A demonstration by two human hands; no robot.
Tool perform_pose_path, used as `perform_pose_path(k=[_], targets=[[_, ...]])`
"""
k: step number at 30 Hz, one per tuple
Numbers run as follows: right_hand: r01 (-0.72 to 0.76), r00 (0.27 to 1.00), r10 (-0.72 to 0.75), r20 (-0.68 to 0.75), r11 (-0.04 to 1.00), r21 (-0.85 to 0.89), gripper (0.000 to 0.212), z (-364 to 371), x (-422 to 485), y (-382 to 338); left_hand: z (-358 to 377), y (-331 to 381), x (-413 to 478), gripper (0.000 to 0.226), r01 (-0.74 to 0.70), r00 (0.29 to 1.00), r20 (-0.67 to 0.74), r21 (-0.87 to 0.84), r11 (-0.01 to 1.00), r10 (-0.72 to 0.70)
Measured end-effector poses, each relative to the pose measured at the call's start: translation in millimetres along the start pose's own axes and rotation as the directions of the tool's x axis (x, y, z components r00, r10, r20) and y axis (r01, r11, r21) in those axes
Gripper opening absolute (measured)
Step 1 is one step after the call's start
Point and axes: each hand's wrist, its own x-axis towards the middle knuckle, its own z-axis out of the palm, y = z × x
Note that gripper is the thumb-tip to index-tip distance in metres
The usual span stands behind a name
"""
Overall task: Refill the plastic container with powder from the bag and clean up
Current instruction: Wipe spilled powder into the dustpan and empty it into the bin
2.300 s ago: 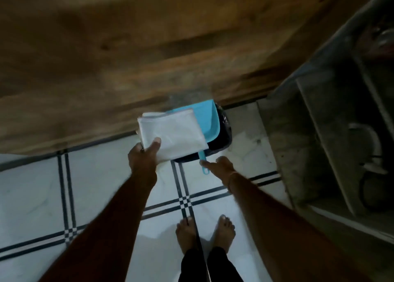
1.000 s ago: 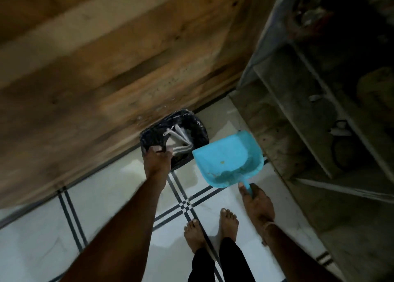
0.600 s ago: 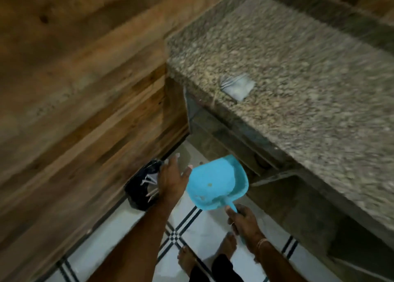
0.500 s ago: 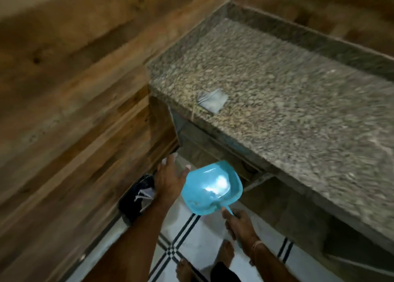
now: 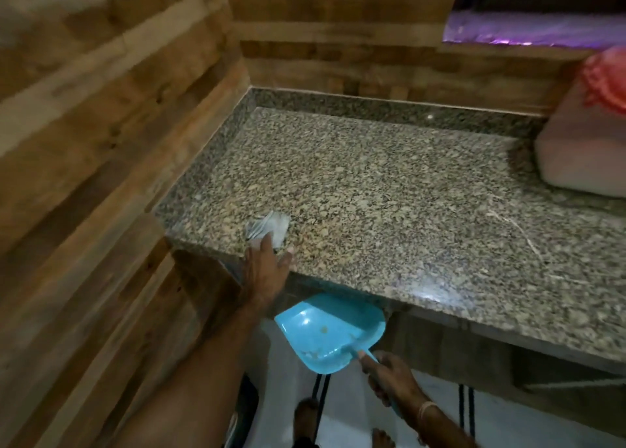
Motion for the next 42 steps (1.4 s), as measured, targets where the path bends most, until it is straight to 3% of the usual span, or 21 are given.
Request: perform_pose_path(k=[4, 7, 10, 15, 20, 24, 29, 32, 34, 36, 40, 42], targets=[[-0.004, 0.999, 0.007, -0.046, 0.999, 0.046, 0.048, 6, 0, 0, 6, -13, 60, 0.068, -0.078, 0.997, 0.031, 0.174, 0.982, 0.074], [-0.013, 0.987, 0.032, -0.158, 0.993, 0.114, 0.065, 16, 7, 7, 14, -27, 98, 0.073, -0.170, 0.983, 0.120, 0.350, 0.921, 0.135], [-0.030, 0.978, 0.060, -0.200, 0.988, 0.154, 0.050, 26, 11, 11, 24, -40, 116, 0.066, -0.263, 0.965, 0.135, 0.447, 0.855, 0.226], [-0.056, 0.966, 0.100, -0.237, 0.981, 0.185, 0.040, 30, -4, 18, 35, -38, 109, 0.048, -0.276, 0.961, 0.125, 0.339, 0.899, 0.248], [-0.073, 0.958, 0.145, -0.249, 0.958, 0.277, 0.037, 9, -37, 35, 60, 10, 91, 0.048, -0.100, 0.992, 0.104, 0.258, 0.961, 0.075], [-0.109, 0.921, 0.217, -0.324, 0.941, 0.321, 0.034, -16, -66, 62, 114, 95, 23, 0.051, -0.239, 0.956, 0.224, 0.222, 0.945, 0.189], [-0.094, 0.856, 0.276, -0.437, 0.915, 0.393, 0.036, -65, -74, 96, 186, 198, -63, 0.046, -0.474, 0.846, 0.340, 0.128, 0.871, 0.411], [-0.070, 0.846, 0.275, -0.457, 0.906, 0.418, 0.035, -95, -73, 98, 208, 233, -75, 0.044, -0.507, 0.801, 0.406, 0.071, 0.859, 0.440], [-0.059, 0.855, 0.267, -0.444, 0.902, 0.428, 0.034, -115, -82, 107, 207, 233, -64, 0.044, -0.441, 0.829, 0.389, 0.011, 0.897, 0.403], [-0.038, 0.876, 0.230, -0.423, 0.909, 0.416, 0.035, -133, -93, 110, 188, 208, -44, 0.043, -0.338, 0.914, 0.250, 0.040, 0.940, 0.318], [-0.017, 0.896, 0.199, -0.396, 0.908, 0.418, 0.035, -173, -109, 122, 156, 156, -41, 0.050, -0.251, 0.964, 0.172, 0.326, 0.911, 0.204], [-0.005, 0.905, 0.180, -0.386, 0.911, 0.412, 0.036, -186, -114, 127, 166, 159, -59, 0.054, -0.199, 0.976, 0.164, 0.383, 0.902, 0.145]])
